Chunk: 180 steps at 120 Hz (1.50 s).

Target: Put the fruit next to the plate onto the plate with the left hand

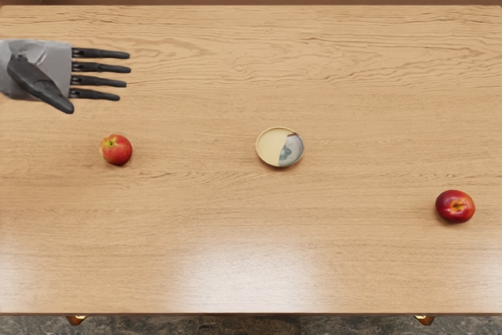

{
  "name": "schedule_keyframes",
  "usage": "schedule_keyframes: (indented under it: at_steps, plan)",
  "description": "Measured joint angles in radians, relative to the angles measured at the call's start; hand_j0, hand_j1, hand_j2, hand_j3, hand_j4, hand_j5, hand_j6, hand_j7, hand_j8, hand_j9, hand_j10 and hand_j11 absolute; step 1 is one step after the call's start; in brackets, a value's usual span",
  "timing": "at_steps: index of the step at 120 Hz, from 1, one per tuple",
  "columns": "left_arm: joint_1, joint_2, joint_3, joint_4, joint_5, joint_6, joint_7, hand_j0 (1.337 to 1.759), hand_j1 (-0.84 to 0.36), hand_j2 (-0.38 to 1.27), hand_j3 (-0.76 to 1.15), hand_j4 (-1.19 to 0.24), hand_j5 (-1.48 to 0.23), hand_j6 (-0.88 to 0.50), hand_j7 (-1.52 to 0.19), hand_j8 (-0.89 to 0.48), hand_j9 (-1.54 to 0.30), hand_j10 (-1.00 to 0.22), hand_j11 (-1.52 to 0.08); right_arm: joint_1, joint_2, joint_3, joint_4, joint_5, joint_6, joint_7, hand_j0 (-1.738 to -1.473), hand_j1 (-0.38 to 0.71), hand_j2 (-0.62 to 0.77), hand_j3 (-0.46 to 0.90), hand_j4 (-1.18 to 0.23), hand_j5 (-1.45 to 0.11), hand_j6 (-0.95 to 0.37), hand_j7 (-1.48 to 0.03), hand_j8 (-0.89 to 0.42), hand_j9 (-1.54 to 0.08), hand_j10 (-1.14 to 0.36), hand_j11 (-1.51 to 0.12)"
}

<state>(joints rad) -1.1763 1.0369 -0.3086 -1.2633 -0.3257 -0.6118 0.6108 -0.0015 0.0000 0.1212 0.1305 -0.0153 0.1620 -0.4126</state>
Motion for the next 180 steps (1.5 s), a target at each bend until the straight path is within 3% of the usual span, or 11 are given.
schedule_keyframes:
  at_steps: [18,34,60,78,94,108,126,180]
  plan:
    - [-0.001,-0.001,0.000,-0.017,0.000,0.000,0.000,1.658,0.34,0.00,0.00,0.00,-0.01,0.00,-0.01,0.00,-0.01,-0.01,-0.01,0.000,0.000,0.000,0.001,0.000,0.000,0.000,-1.658,-0.35,0.00,0.00,0.00,0.00,0.00,0.00,0.00,0.00,0.00,0.00]
    - [-0.102,-0.018,-0.004,-0.034,0.182,0.000,0.000,1.658,0.34,0.00,0.00,-0.01,-0.01,0.00,-0.01,-0.01,-0.01,-0.01,-0.01,0.000,0.000,0.000,0.002,-0.001,0.000,0.000,-1.658,-0.35,0.00,0.00,0.00,0.00,0.00,0.00,0.00,0.00,0.00,0.00]
    - [-0.114,-0.016,-0.023,-0.232,0.657,0.016,0.000,1.658,0.33,0.00,0.00,-0.01,-0.02,-0.01,-0.02,-0.01,-0.02,-0.01,-0.02,0.000,0.000,0.000,0.003,-0.001,0.000,0.000,-1.658,-0.35,0.00,0.00,0.00,0.00,0.00,0.00,0.00,0.00,0.00,0.00]
    - [-0.099,0.022,-0.025,-0.371,0.869,0.191,0.000,1.658,0.30,0.01,0.00,-0.04,-0.05,-0.04,-0.05,-0.04,-0.05,-0.04,-0.05,0.000,0.000,0.000,0.003,-0.002,0.000,0.000,-1.658,-0.35,0.00,0.00,0.00,0.00,0.00,0.00,0.00,0.00,0.00,0.00]
    - [0.068,-0.080,-0.022,-0.444,1.091,0.397,0.000,1.658,0.29,0.01,0.00,-0.05,-0.06,-0.05,-0.06,-0.05,-0.06,-0.05,-0.06,0.002,0.000,0.000,0.003,-0.002,0.000,0.000,-1.658,-0.35,0.00,0.00,0.00,0.00,0.00,0.00,0.00,0.00,0.00,0.00]
    - [0.112,-0.117,-0.020,-0.464,1.240,0.527,0.000,1.658,0.29,0.01,0.00,-0.06,-0.07,-0.06,-0.07,-0.06,-0.07,-0.06,-0.07,0.005,0.000,0.000,0.002,-0.002,-0.001,0.000,-1.658,-0.35,0.00,0.00,0.00,0.00,0.00,0.00,0.00,0.00,0.00,0.00]
    - [0.220,-0.179,-0.020,-0.470,1.370,0.630,0.000,1.658,0.28,0.01,0.00,-0.06,-0.08,-0.07,-0.08,-0.06,-0.08,-0.06,-0.08,0.007,0.000,0.000,0.002,-0.002,-0.001,0.000,-1.658,-0.35,0.00,0.00,0.00,0.00,0.00,0.00,0.00,0.00,0.00,0.00]
    - [0.317,-0.195,-0.005,-0.431,1.519,0.774,0.000,1.658,0.28,0.02,0.00,-0.07,-0.08,-0.07,-0.08,-0.07,-0.08,-0.07,-0.08,0.012,0.000,0.000,0.001,-0.002,-0.001,0.000,-1.658,-0.35,0.00,0.00,0.00,0.00,0.00,0.00,0.00,0.00,0.00,0.00]
